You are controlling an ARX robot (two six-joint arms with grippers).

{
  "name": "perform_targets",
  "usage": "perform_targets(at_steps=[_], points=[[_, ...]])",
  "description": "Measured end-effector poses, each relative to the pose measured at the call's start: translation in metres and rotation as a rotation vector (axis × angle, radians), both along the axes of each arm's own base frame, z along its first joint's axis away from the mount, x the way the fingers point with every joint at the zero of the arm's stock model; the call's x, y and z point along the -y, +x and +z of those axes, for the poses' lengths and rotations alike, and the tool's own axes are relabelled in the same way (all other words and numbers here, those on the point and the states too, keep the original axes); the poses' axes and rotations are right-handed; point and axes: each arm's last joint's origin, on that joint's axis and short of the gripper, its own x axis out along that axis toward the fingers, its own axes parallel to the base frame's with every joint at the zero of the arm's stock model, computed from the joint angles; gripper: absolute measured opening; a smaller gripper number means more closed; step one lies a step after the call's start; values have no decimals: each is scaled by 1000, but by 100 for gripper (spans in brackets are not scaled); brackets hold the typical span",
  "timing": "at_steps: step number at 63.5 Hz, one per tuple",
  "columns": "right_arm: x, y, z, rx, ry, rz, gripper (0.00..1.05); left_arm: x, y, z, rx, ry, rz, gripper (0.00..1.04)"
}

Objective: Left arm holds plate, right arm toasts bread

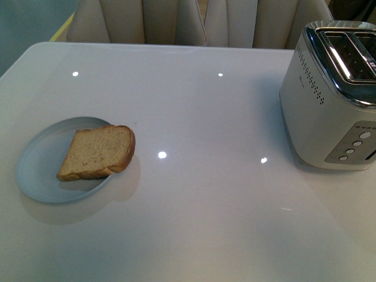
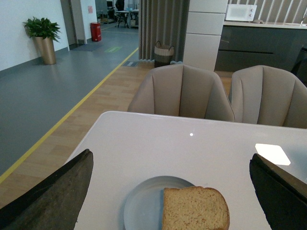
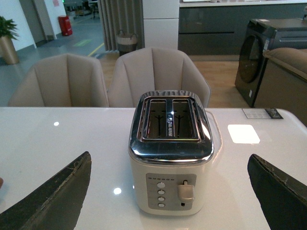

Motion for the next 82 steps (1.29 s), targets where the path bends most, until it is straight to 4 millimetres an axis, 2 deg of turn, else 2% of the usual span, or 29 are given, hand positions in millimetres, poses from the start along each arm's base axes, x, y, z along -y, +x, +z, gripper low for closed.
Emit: perform_targets(at_steps=[82], points=[[0,0,0,0,0,0,96,0,0,-1,-20,-6,6,98]])
